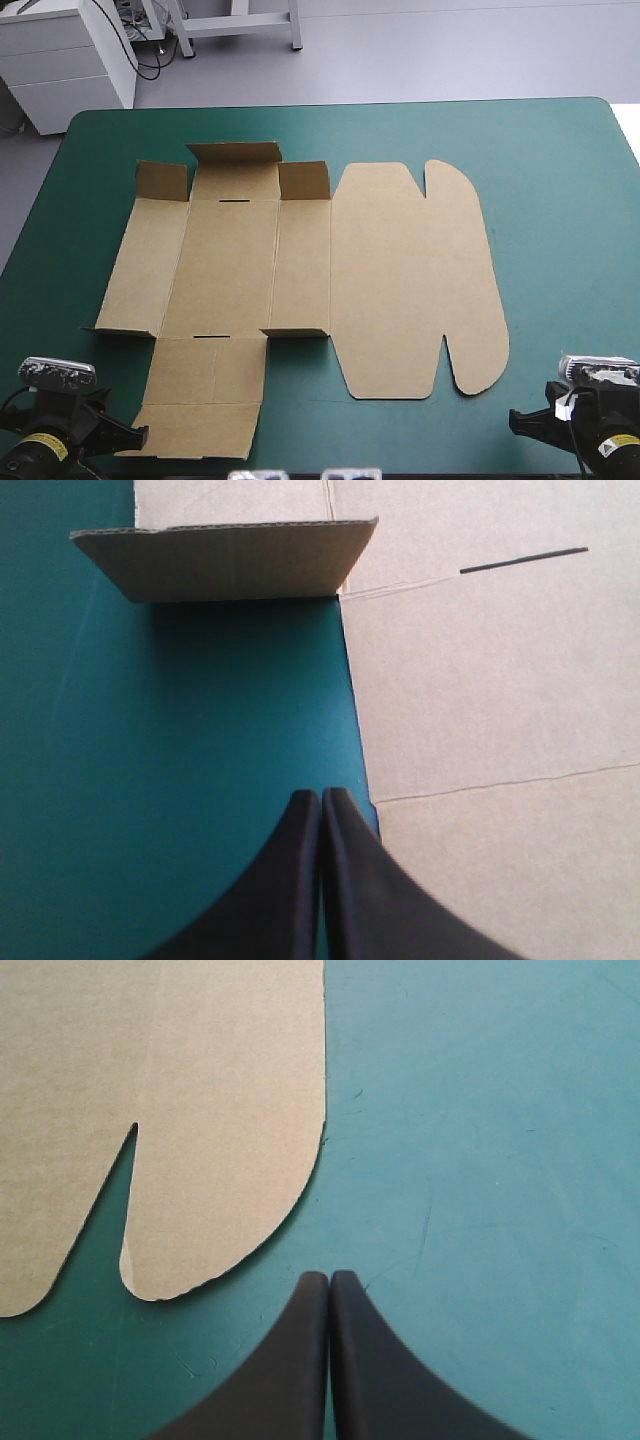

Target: Fold the box

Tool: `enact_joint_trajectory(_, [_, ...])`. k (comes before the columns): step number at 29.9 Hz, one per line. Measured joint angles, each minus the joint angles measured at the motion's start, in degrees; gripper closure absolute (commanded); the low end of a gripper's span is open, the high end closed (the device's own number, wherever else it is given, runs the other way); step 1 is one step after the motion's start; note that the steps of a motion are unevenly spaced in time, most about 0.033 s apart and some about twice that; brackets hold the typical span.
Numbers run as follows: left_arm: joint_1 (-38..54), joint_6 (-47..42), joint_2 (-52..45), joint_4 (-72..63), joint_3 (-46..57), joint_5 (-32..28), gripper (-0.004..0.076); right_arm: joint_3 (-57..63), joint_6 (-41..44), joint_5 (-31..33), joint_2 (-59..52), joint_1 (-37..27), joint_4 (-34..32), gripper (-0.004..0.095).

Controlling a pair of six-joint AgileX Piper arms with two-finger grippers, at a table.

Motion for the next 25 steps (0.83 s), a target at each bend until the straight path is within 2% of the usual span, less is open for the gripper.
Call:
enact_joint_trajectory(12, [0.0,0.3,0.4,-0.1,-1.6,0.3,0.0731,0.0,0.0,0.0,0.0,0.0,0.0,0.0922])
enact_joint_trajectory(17, [0.0,1.8,4.8,-0.1,-9.6,3.6,0.0731,0.0,0.0,0.0,0.0,0.0,0.0,0.0922])
enact_joint_trajectory(25, [0.0,3.4,19.9,-0.7,-27.2,6.5,0.0731,0.0,0.0,0.0,0.0,0.0,0.0,0.0922])
